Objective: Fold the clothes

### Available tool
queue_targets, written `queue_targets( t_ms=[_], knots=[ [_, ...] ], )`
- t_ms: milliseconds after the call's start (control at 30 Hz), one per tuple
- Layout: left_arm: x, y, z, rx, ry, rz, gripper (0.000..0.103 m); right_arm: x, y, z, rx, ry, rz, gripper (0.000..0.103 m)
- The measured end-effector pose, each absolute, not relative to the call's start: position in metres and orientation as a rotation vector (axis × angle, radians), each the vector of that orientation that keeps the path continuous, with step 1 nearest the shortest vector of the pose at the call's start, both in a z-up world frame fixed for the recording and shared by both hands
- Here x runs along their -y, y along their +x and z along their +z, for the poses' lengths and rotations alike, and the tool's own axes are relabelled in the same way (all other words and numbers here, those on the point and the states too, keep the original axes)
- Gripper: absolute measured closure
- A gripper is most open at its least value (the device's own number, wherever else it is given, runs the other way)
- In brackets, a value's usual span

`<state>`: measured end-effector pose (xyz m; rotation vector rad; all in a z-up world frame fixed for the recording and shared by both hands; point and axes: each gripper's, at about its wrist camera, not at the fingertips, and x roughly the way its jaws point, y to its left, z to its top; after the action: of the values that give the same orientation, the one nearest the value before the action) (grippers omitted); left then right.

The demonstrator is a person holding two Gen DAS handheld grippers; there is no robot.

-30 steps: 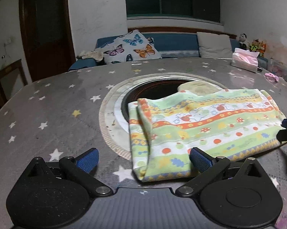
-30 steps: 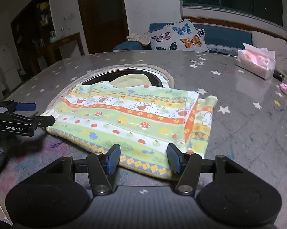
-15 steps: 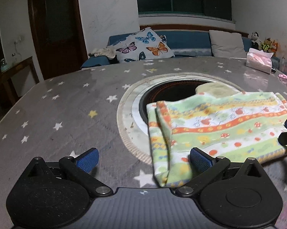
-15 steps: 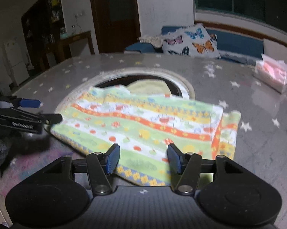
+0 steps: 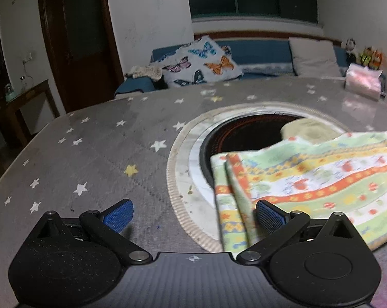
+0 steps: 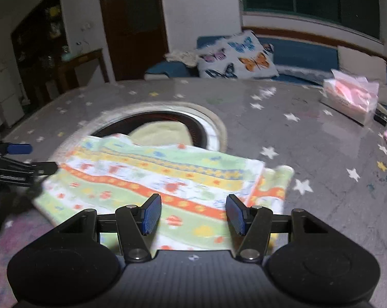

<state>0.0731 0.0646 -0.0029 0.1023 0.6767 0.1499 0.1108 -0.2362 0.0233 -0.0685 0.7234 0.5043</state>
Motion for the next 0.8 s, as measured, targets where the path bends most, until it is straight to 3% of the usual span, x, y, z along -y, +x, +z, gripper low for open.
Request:
queue_targets(
  t_ms=[533,800],
  knots=[
    [-0.063,0.119,0.001,-0.669,0.133,0.151,0.0,0.226,0.158,0.025,-0.716,-0.034,0.503,0.047],
    [-0.072,0.134,-0.002,-0.691,0.142,0.168,0.0,0.233,0.16,0.023,-0.725,-0.022,0.485,0.052]
  ],
)
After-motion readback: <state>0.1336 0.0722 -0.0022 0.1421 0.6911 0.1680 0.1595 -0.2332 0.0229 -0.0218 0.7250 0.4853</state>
